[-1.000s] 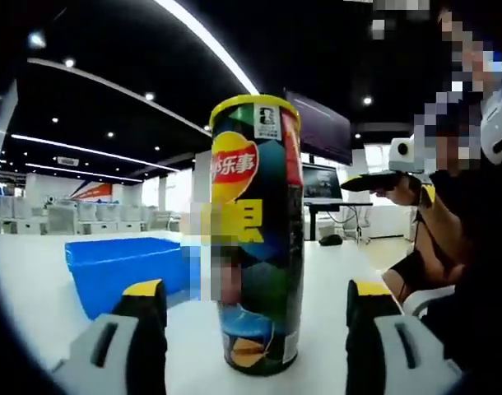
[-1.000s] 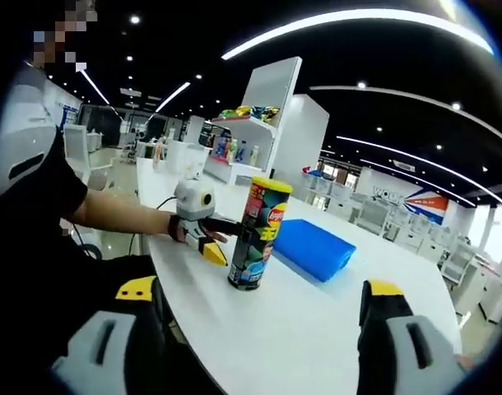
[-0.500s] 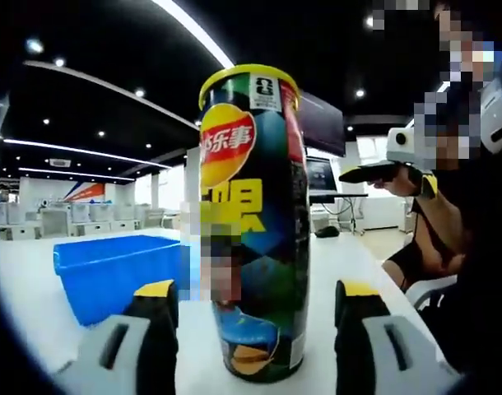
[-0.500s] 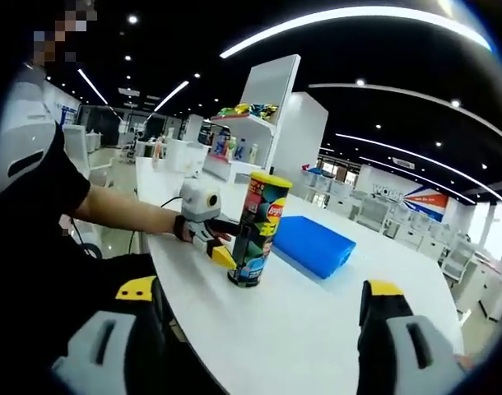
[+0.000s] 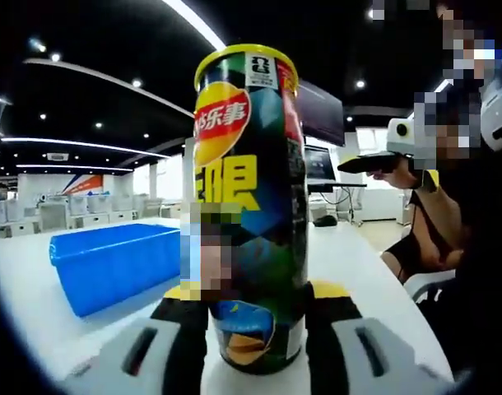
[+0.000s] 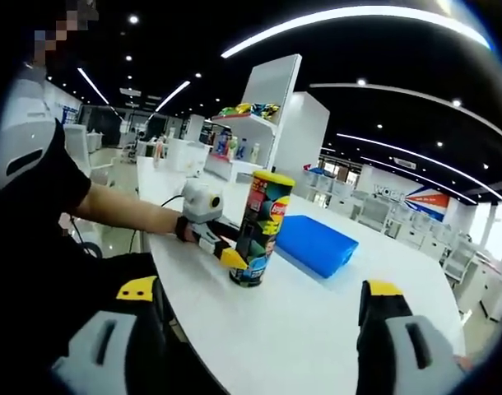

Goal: Open the lid of the chip container on the table, take out the chips, place them into the box in front of the container, and close the lid

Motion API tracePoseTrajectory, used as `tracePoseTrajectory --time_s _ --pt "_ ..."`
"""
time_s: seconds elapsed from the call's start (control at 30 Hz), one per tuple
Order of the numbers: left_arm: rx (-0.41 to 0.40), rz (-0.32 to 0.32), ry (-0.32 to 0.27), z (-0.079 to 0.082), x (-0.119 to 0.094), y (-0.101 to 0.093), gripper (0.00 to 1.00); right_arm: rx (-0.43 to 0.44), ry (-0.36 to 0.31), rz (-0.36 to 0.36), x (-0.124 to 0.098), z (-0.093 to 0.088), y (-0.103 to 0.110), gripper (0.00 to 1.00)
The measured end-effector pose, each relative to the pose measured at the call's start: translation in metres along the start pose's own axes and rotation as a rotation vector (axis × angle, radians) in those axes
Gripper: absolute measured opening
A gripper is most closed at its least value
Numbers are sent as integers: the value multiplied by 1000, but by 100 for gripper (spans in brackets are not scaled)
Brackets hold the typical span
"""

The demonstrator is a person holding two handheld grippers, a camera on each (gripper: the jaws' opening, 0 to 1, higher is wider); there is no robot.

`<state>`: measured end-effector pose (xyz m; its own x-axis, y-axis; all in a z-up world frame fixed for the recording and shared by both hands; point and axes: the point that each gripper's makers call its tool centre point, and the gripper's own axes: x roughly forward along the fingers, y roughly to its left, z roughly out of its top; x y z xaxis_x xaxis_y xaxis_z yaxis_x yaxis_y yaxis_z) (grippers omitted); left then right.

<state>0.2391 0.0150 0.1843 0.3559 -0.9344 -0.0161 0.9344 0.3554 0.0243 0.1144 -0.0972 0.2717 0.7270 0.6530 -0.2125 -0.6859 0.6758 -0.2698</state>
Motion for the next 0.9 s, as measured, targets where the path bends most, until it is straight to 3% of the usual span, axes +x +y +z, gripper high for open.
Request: tracePoseTrajectory --time_s 0.13,0.27,0.37,0.6,0.9 --pt "-3 1 -1 0 1 1 47 -20 -11 0 5 8 1 92" --pt "-5 -3 -4 1 3 0 47 -83 -28 30 18 30 9 92" --pt "-8 -6 -6 2 3 -1 46 -156 -57 55 33 56 14 92" --pt "-14 -5 -10 3 3 1 46 -183 -169 103 64 116 16 92" --pt "-17 -5 -13 5 3 -1 46 -160 -218 134 103 167 -4 92"
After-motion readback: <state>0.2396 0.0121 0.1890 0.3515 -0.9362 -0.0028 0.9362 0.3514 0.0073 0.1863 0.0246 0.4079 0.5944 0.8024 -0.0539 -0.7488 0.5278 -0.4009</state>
